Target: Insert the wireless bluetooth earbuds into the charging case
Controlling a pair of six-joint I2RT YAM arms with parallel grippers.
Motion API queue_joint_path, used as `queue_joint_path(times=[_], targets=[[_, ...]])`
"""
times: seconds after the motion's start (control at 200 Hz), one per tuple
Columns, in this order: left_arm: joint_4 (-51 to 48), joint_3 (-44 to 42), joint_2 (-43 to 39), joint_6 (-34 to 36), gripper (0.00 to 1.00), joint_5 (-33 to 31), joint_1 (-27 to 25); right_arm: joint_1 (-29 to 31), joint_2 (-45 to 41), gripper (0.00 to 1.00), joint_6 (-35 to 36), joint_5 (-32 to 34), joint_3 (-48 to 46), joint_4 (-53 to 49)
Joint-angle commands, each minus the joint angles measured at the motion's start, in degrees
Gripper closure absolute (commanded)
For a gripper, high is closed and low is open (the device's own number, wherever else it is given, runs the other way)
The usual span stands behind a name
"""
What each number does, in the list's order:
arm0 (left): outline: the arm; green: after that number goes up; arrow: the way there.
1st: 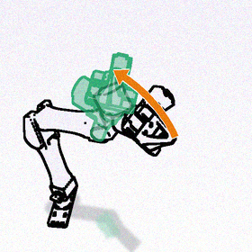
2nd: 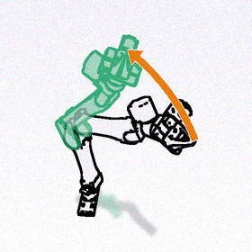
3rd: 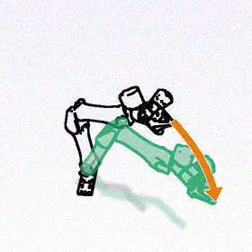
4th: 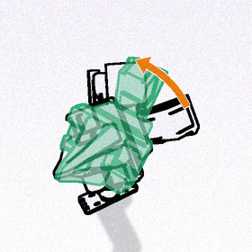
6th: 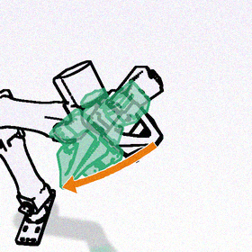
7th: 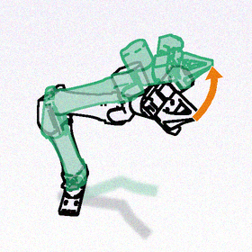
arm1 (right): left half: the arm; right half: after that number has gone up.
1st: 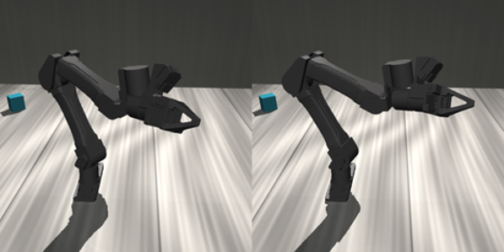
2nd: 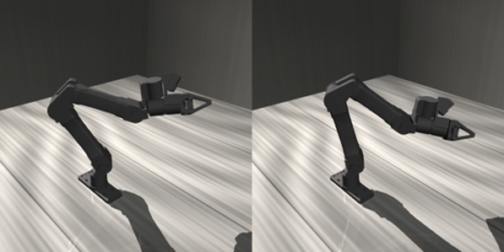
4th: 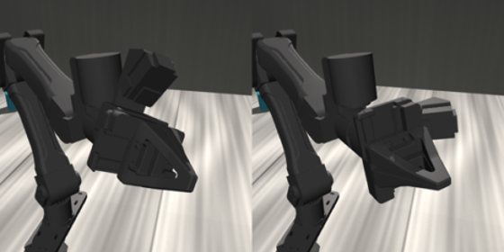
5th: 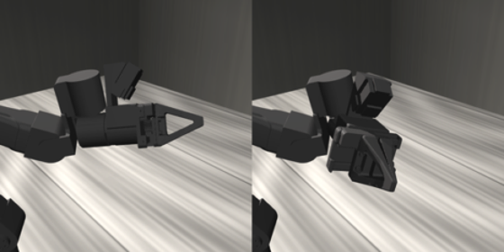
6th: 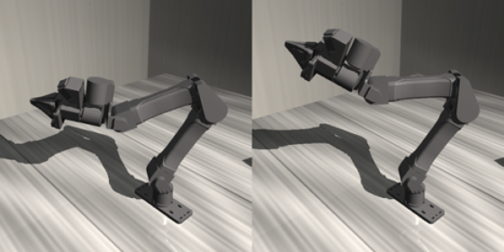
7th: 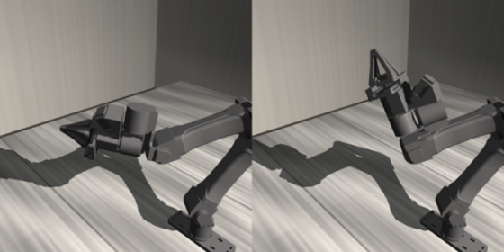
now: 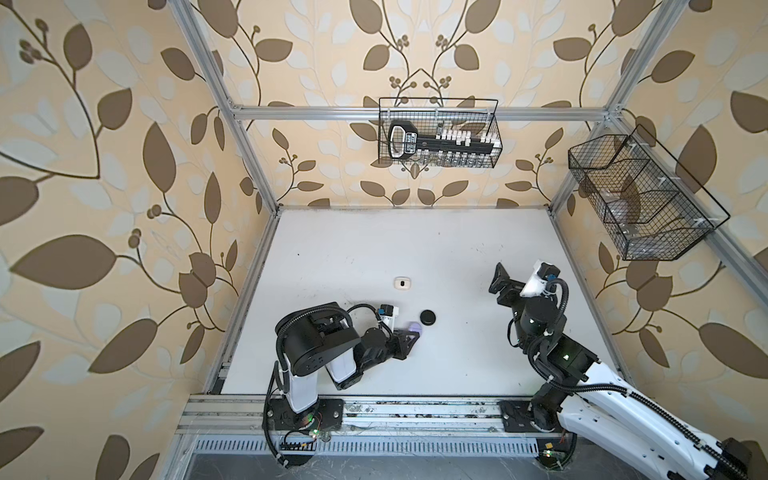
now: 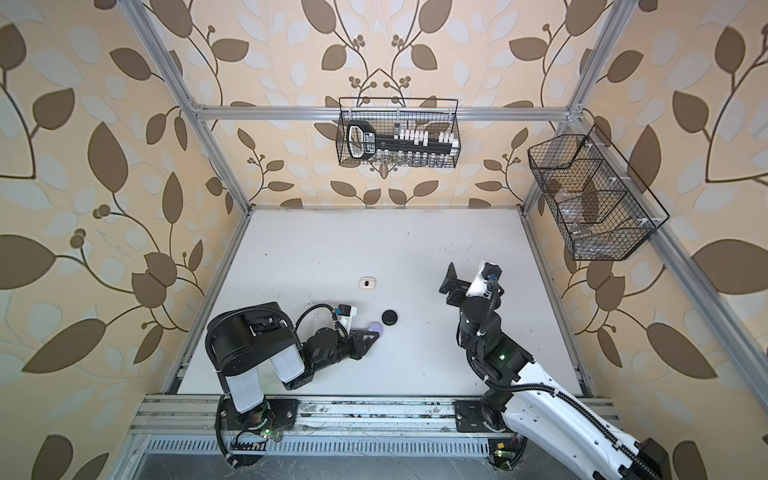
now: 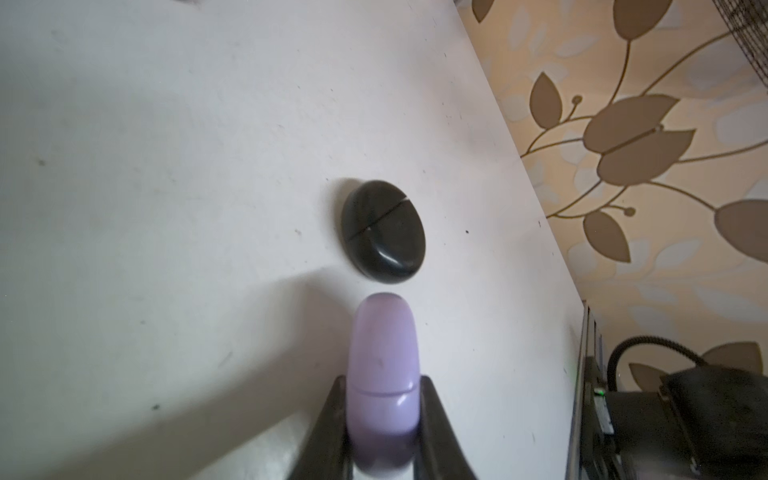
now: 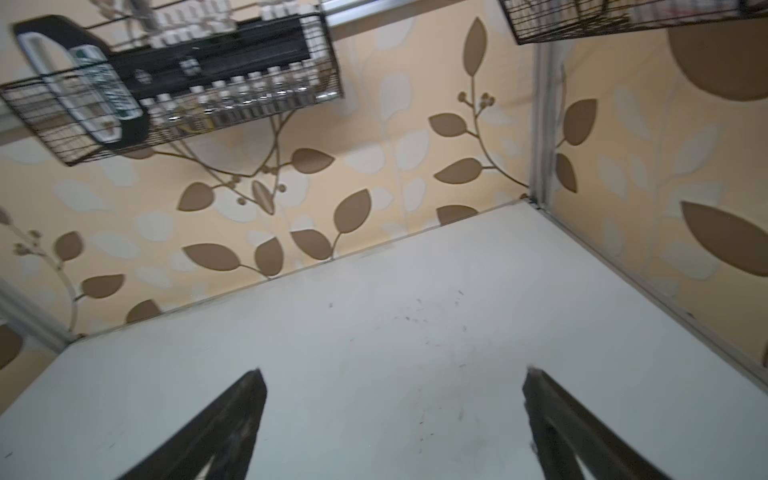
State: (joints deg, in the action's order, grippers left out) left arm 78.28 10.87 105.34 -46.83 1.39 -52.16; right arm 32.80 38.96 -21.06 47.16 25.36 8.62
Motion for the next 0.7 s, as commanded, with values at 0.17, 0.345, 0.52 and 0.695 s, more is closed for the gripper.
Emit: queue_joint_path(times=[0.17,0.345,0.52,0.695], targets=[[-23.6,3.9,-4.9,-8.2,1.0,-7.3,-0.1,-12.5,0.0,0.01,12.6,-1.8,-13.3,16.3],[-35.4,5.8,-10.1,-7.8,0.45,-11.0,-0.1,-20.1,4.9,0.01,11.4,-3.5,-17.2,21.3],[-57.3,8.4,-22.4,-7.3,0.01,-18.8,-0.1,-25.3,14.4,0.0,8.5,-5.8,-20.2,32.2],[-80.3,13.2,-39.0,-5.4,0.01,-29.0,-0.1,-31.4,18.2,0.0,7.4,-17.0,-20.4,37.8]])
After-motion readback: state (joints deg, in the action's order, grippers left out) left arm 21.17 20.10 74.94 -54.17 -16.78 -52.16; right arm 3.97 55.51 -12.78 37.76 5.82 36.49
